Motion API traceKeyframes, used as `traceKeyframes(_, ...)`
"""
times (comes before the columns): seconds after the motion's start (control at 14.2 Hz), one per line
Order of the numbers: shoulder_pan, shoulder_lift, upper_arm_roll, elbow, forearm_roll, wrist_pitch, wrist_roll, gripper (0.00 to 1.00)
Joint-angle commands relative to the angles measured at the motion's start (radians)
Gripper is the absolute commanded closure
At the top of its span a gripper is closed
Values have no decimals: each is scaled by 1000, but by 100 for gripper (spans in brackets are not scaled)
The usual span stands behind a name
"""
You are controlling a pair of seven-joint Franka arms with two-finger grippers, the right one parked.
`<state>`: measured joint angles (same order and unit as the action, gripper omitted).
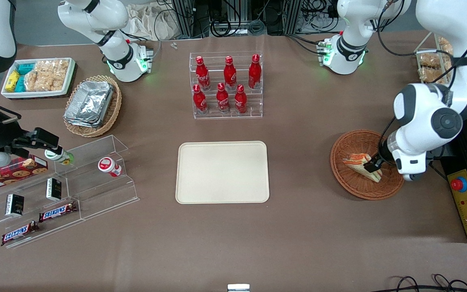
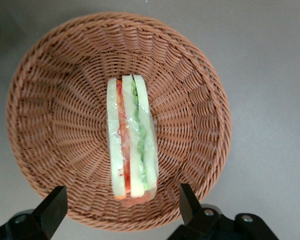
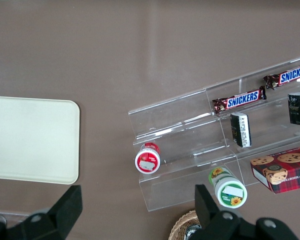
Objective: Place sandwich from basket to tray
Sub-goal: 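Lower the open left gripper over the sandwich in the wicker basket, then close the left gripper on the wrapped sandwich and lift it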
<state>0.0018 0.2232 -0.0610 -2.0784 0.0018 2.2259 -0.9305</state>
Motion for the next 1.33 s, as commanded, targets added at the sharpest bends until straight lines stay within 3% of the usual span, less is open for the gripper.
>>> traceKeyframes(0.0, -9, 19, 6, -52, 1, 107, -85, 1)
traceKeyframes(0.49, -11, 82, 6, -97, 12, 219, -110, 4)
traceKeyframes(0.56, -9, 85, 6, -98, 20, 219, -111, 14)
traceKeyframes(0.7, -11, 74, 6, -97, 21, 209, -122, 58)
traceKeyframes(0.77, -11, 59, 6, -97, 21, 196, -125, 74)
traceKeyframes(0.84, -13, 41, 6, -88, 21, 160, -123, 90)
traceKeyframes(0.91, -13, 18, 4, -66, 23, 103, -123, 100)
traceKeyframes(1.26, -14, -50, 3, 163, 20, -268, -126, 100)
